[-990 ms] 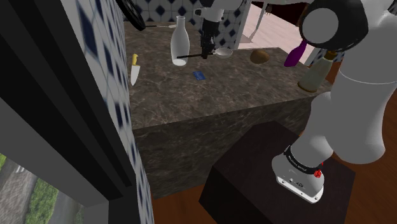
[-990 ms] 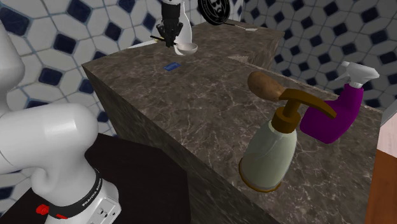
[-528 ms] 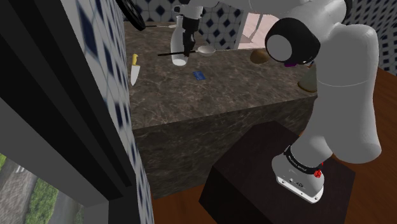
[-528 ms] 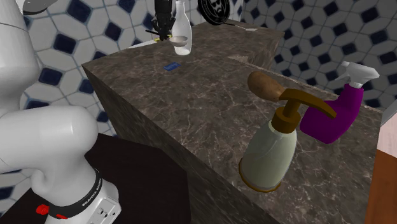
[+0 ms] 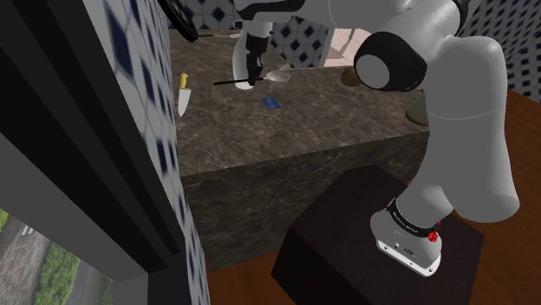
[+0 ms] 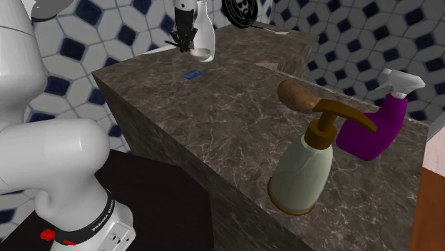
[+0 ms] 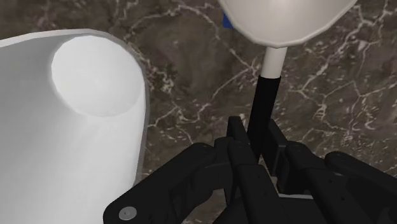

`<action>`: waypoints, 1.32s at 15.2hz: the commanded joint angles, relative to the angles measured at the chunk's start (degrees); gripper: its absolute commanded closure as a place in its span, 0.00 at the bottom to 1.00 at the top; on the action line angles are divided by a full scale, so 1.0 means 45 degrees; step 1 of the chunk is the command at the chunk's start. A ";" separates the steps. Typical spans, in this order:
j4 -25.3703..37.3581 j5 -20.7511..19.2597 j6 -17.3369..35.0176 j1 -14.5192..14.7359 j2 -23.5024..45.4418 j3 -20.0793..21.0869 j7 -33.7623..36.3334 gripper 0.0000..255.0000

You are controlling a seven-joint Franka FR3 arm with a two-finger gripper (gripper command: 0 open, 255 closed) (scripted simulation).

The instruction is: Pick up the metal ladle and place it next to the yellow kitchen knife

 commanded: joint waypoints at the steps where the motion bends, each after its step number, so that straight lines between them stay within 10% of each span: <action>1: -0.0247 0.0072 0.0292 0.0063 0.0071 0.0044 -0.0059 1.00; 19: -0.1170 0.0155 0.1708 -0.0251 0.0429 0.0857 -0.0325 1.00; 20: -0.0311 0.0217 0.1208 -0.0624 0.0782 0.0928 -0.0247 0.00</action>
